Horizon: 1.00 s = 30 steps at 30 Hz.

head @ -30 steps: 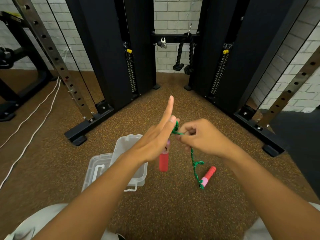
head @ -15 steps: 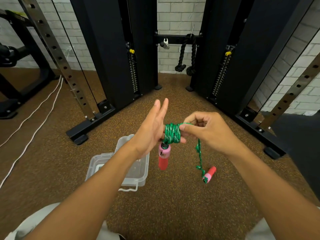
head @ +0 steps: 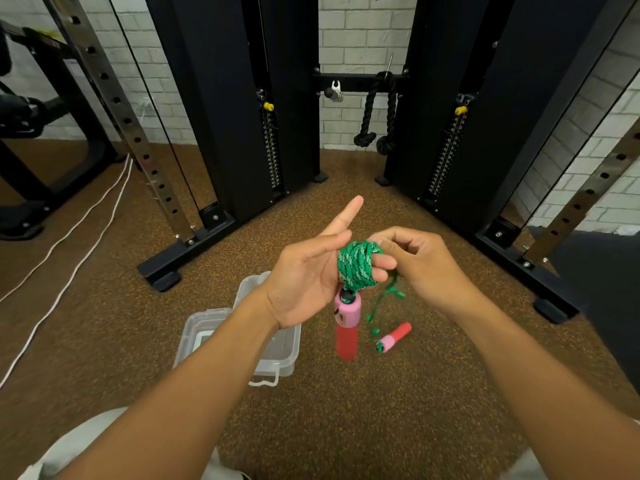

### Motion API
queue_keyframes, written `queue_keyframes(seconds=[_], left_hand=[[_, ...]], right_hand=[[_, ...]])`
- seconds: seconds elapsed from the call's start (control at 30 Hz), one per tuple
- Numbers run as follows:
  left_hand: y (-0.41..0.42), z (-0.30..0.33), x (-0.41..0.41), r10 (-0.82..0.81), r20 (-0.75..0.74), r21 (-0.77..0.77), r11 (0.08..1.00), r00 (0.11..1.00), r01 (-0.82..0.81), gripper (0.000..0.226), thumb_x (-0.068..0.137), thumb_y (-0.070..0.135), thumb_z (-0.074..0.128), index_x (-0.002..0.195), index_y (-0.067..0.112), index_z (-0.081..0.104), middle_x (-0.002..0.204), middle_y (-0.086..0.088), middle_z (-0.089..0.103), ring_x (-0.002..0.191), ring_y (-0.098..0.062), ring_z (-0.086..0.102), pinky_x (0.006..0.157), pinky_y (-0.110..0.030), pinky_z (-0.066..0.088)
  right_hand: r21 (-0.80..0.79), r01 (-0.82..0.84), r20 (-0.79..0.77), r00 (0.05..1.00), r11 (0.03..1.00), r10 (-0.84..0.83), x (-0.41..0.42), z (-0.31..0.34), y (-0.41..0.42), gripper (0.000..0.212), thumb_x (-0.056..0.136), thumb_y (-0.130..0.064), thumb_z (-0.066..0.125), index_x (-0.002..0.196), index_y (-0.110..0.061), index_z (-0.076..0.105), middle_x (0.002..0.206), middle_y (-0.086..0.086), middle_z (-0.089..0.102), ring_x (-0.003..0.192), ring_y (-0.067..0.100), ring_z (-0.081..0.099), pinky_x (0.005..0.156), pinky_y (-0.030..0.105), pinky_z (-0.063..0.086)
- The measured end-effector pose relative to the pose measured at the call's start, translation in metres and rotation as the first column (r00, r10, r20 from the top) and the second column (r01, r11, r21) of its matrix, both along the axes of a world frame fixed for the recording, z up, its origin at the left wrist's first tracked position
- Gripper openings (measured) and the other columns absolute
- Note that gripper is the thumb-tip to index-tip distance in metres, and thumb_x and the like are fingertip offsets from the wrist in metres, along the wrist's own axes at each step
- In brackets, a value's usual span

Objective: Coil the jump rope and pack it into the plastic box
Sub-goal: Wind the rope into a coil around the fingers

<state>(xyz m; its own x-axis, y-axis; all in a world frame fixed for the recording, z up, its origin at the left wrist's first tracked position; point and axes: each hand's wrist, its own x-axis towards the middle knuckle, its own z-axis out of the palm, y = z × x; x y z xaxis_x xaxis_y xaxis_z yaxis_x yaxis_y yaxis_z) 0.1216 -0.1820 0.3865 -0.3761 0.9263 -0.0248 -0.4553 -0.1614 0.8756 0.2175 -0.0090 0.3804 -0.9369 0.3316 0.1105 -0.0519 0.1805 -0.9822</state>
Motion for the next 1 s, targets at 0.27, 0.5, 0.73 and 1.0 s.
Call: queue_keyframes(seconds=[0.27, 0.5, 0.73, 1.0], left_hand=[[0.0, 0.0, 0.0, 0.06, 0.011, 0.026, 0.998, 0.998, -0.06, 0.078, 0.093, 0.03, 0.055, 0.157, 0.055, 0.018, 0.147, -0.029, 0.054, 0.137, -0.04, 0.053, 0.122, -0.057, 0.025], [0.004, -0.003, -0.006, 0.199, 0.03, 0.052, 0.978, 0.98, -0.2, 0.069, 0.096, 0.041, 0.05, 0.156, 0.056, 0.019, 0.153, -0.022, 0.05, 0.139, -0.032, 0.053, 0.12, -0.056, 0.031], [0.005, -0.005, -0.009, 0.343, -0.173, -0.001, 0.937, 0.923, -0.348, 0.068, 0.096, 0.05, 0.043, 0.155, 0.059, 0.011, 0.157, -0.015, 0.043, 0.137, -0.024, 0.055, 0.118, -0.049, 0.033], [0.013, -0.019, -0.002, 0.189, -0.652, -0.16, 0.912, 0.734, -0.377, 0.063, 0.088, 0.077, 0.027, 0.141, 0.077, -0.006, 0.158, 0.006, 0.045, 0.138, -0.011, 0.053, 0.108, -0.035, 0.044]], right_hand=[[0.09, -0.086, 0.246, 0.967, 0.992, 0.061, -0.004, -0.018, -0.006, 0.022, 0.105, -0.011, 0.052, 0.111, -0.006, 0.072, 0.101, 0.018, 0.077, 0.082, 0.023, 0.075, 0.073, 0.027, 0.063], [0.303, -0.205, 0.296, 0.949, 0.931, 0.112, -0.004, -0.023, -0.014, 0.02, 0.101, -0.011, 0.06, 0.112, -0.02, 0.074, 0.099, -0.008, 0.07, 0.078, 0.006, 0.072, 0.074, 0.026, 0.058], [0.465, -0.169, 0.241, 0.969, 0.869, 0.059, -0.001, -0.012, -0.018, 0.014, 0.099, -0.034, 0.064, 0.093, -0.024, 0.072, 0.063, 0.007, 0.059, 0.053, 0.008, 0.05, 0.054, 0.025, 0.041], [0.561, -0.133, 0.191, 0.981, 0.817, 0.028, 0.001, -0.008, -0.017, 0.017, 0.094, -0.013, 0.063, 0.086, -0.022, 0.075, 0.058, -0.008, 0.054, 0.048, 0.005, 0.042, 0.049, 0.017, 0.036]])
